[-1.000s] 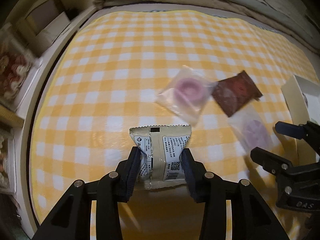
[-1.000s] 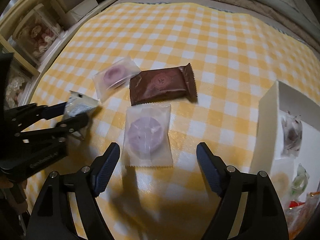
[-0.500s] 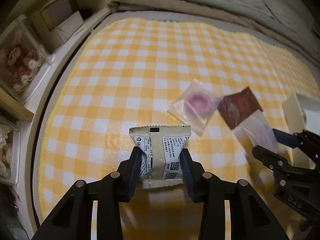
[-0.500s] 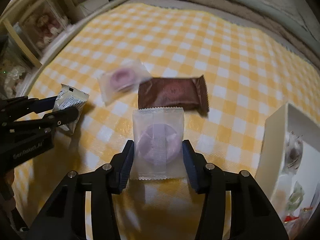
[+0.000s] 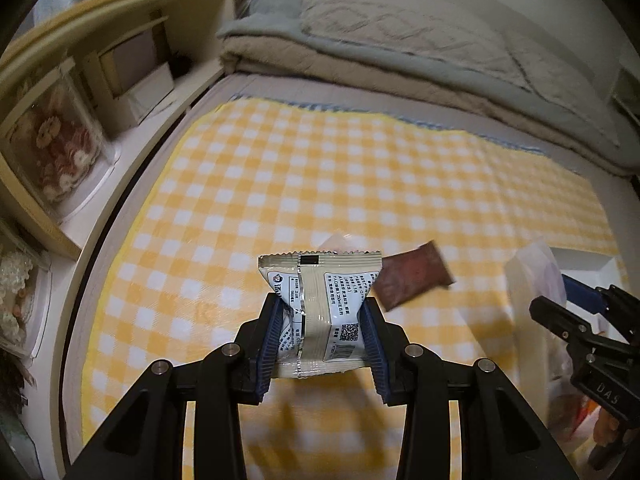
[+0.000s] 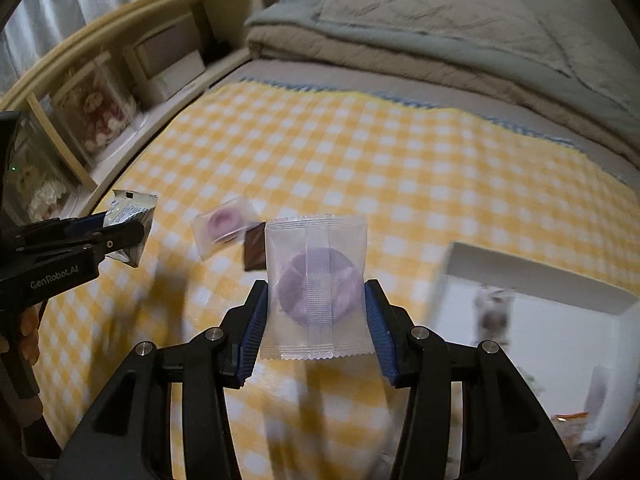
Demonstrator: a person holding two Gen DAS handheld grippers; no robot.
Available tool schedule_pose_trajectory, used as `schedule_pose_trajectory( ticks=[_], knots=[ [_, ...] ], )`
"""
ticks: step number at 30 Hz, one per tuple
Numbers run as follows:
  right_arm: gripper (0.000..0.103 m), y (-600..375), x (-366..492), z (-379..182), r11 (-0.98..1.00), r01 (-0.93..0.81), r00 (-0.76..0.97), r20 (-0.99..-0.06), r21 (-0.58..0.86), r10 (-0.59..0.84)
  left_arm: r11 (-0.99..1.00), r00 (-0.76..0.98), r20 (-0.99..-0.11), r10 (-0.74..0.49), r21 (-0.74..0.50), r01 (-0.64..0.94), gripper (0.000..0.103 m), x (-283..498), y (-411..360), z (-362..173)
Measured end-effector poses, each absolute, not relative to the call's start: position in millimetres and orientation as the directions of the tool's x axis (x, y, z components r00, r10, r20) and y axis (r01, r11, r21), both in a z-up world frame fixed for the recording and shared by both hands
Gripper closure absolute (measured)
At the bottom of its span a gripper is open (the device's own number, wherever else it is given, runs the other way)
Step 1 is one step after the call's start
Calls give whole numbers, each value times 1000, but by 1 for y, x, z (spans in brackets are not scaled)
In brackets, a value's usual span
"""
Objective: Organize snacks
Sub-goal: 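Lift both packets and carry them over the white tray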
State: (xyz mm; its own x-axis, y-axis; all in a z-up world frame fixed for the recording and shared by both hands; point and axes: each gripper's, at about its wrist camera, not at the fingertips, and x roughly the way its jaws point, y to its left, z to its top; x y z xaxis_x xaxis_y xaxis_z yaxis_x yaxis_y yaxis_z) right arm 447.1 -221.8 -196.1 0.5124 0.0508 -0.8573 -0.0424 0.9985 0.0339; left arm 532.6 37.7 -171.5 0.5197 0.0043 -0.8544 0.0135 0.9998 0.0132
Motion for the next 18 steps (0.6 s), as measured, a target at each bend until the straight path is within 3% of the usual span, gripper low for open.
schedule_pose_trajectory(
  ticks=[18],
  knots=[
    [54, -316, 402, -142, 991, 131, 572, -817, 2, -74, 978, 583, -793, -177, -75, 195, 64, 505, -55, -121]
  ],
)
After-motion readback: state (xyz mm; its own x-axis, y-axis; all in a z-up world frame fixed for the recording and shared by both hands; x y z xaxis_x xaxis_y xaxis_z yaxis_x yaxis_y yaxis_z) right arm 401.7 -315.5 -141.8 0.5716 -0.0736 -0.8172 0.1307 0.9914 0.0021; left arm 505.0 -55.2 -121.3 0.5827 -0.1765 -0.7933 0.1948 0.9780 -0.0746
